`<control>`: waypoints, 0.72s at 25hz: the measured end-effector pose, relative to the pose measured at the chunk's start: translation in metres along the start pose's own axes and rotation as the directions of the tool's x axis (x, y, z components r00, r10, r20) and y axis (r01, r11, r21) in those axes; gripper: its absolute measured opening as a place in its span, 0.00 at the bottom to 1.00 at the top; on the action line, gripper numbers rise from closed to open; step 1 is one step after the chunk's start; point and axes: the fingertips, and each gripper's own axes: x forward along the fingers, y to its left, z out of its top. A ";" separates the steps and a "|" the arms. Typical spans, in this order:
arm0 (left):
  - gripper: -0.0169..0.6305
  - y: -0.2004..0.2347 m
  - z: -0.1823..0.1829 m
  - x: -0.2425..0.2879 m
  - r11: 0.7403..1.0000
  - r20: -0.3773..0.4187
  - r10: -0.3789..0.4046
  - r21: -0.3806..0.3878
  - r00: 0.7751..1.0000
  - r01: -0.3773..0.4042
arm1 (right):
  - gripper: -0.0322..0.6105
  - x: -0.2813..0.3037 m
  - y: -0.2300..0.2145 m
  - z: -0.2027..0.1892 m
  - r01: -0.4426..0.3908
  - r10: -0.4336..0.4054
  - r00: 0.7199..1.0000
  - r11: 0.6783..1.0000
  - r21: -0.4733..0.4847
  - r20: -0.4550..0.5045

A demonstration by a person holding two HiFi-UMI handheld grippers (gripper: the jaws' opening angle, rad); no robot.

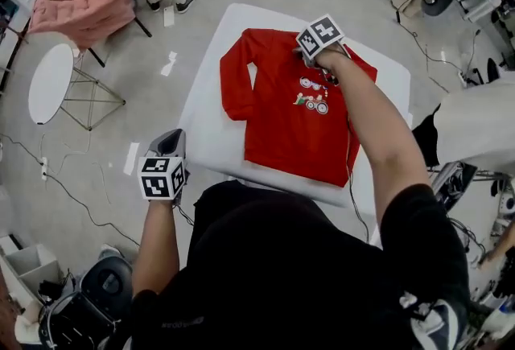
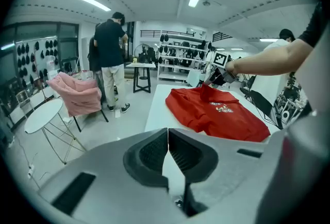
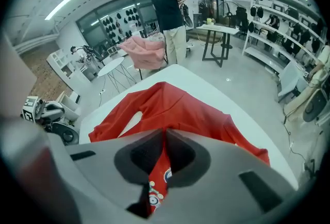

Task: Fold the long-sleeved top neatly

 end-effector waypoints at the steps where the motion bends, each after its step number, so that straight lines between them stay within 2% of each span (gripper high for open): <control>1: 0.04 0.005 -0.004 -0.001 1.000 -0.005 0.007 -0.008 1.000 -0.007 | 0.08 0.007 -0.002 0.002 0.009 -0.009 1.000 1.000 0.006 0.000; 5: 0.04 0.016 -0.012 -0.004 1.000 -0.019 0.012 0.014 1.000 -0.011 | 0.09 0.027 -0.012 0.011 0.053 -0.058 0.997 0.994 0.092 0.047; 6: 0.04 0.017 -0.010 -0.003 0.999 -0.019 0.007 0.031 1.000 -0.006 | 0.12 0.030 -0.013 0.014 0.045 -0.055 0.996 0.990 0.132 0.070; 8: 0.04 0.015 -0.005 0.000 0.998 -0.009 -0.019 0.062 1.000 0.020 | 0.28 0.030 -0.011 0.018 -0.008 -0.019 0.992 0.977 0.214 0.124; 9: 0.04 0.012 -0.001 0.002 0.996 -0.001 -0.038 0.075 0.999 0.038 | 0.29 0.028 -0.009 0.019 -0.041 0.001 0.988 0.967 0.253 0.155; 12: 0.04 0.001 0.014 0.011 0.989 0.023 -0.090 0.117 0.996 0.086 | 0.28 0.013 -0.008 0.019 -0.126 0.031 0.964 0.929 0.348 0.264; 15: 0.04 -0.013 0.029 0.025 0.977 0.035 -0.135 0.170 0.990 0.127 | 0.26 -0.015 -0.007 0.017 -0.185 0.029 0.928 0.901 0.392 0.371; 18: 0.04 -0.031 0.039 0.039 0.964 0.029 -0.176 0.210 0.984 0.166 | 0.21 -0.051 0.001 0.008 -0.206 0.021 0.898 0.903 0.378 0.439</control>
